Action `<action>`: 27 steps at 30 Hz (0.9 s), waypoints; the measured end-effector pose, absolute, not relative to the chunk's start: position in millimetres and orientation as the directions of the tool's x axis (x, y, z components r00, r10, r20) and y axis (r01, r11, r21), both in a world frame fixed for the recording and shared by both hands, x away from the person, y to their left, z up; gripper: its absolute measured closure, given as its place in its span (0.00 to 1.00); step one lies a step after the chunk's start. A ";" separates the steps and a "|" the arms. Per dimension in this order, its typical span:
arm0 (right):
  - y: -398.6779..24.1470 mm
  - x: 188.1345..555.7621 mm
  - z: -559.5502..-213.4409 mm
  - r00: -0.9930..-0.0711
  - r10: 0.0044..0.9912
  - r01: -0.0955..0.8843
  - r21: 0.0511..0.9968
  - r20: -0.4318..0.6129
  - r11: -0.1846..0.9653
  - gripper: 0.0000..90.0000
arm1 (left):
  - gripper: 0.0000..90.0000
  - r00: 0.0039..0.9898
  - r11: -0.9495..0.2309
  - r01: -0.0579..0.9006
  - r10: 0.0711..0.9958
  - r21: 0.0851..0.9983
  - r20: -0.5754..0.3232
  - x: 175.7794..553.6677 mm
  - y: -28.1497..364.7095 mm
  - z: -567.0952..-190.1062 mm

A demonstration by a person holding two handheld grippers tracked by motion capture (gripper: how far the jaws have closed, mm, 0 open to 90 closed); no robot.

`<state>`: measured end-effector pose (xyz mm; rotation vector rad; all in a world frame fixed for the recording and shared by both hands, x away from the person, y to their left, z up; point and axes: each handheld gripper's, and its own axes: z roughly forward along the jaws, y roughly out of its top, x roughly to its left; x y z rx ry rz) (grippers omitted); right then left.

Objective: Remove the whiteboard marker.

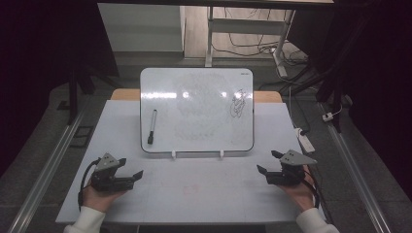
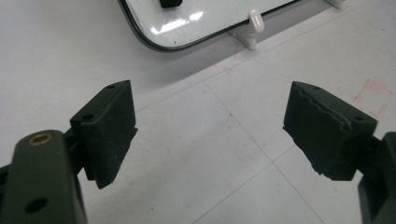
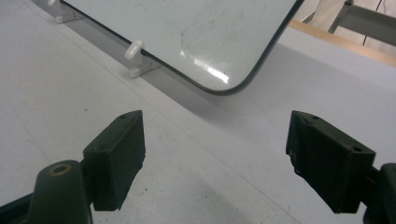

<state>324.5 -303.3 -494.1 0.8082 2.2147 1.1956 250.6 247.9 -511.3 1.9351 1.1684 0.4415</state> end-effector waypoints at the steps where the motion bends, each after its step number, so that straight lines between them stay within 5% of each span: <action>1: -302.6 323.9 -494.0 -0.702 0.697 0.261 0.857 -0.147 0.443 0.22 | 0.20 0.512 -0.242 0.567 0.853 0.787 -0.106 250.6 247.7 -511.3; 27: -296.8 322.5 -494.3 -0.695 0.704 0.280 0.848 -0.144 0.450 0.28 | 0.23 0.464 -0.230 0.519 0.884 0.823 -0.046 270.5 236.7 -464.3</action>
